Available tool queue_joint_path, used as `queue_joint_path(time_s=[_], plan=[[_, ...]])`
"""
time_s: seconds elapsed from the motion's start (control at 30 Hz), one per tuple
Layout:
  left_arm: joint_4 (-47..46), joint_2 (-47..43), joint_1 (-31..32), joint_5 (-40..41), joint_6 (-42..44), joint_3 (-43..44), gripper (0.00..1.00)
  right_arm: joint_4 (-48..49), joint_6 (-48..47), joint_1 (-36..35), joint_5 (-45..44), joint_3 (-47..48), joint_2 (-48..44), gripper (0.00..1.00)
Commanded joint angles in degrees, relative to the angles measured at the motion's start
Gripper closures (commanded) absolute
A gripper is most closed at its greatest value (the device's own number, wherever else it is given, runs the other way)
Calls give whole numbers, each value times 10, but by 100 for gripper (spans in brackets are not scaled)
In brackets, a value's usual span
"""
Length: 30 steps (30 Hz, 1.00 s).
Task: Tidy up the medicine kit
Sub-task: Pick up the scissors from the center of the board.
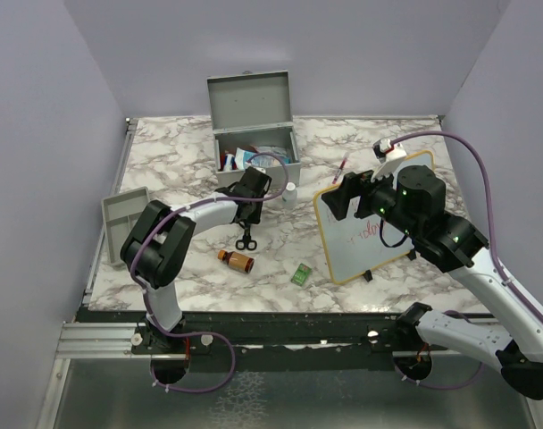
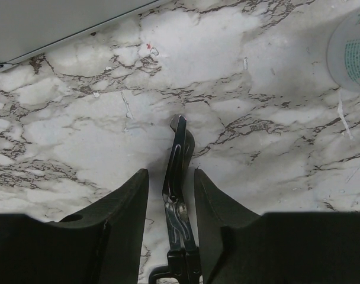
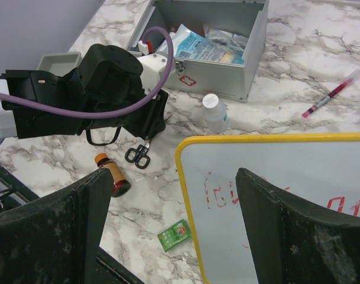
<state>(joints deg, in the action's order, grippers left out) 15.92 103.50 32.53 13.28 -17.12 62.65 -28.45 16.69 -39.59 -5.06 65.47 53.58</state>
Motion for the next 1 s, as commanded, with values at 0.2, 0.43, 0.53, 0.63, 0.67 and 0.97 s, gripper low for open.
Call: queue_joint_path(time_s=[0.2, 0.43, 0.53, 0.63, 0.67, 0.97], plan=[[-2, 32, -6, -59, 20, 20, 82, -19, 7, -1, -2, 12, 7, 10], [-2, 23, -6, -80, 21, 22, 100, -6, 16, -1, 15, 4, 9, 10], [-2, 12, -6, -83, 13, 21, 100, 0, 34, -1, 28, -3, 9, 11], [-2, 3, -6, -90, 2, 17, 100, 12, 51, -2, 39, -17, 7, 12], [-2, 2, -6, -93, -2, 16, 100, 13, 56, -1, 42, -19, 7, 12], [-7, -16, -7, -112, -28, 3, 100, 12, 81, -2, 105, -19, 28, 12]])
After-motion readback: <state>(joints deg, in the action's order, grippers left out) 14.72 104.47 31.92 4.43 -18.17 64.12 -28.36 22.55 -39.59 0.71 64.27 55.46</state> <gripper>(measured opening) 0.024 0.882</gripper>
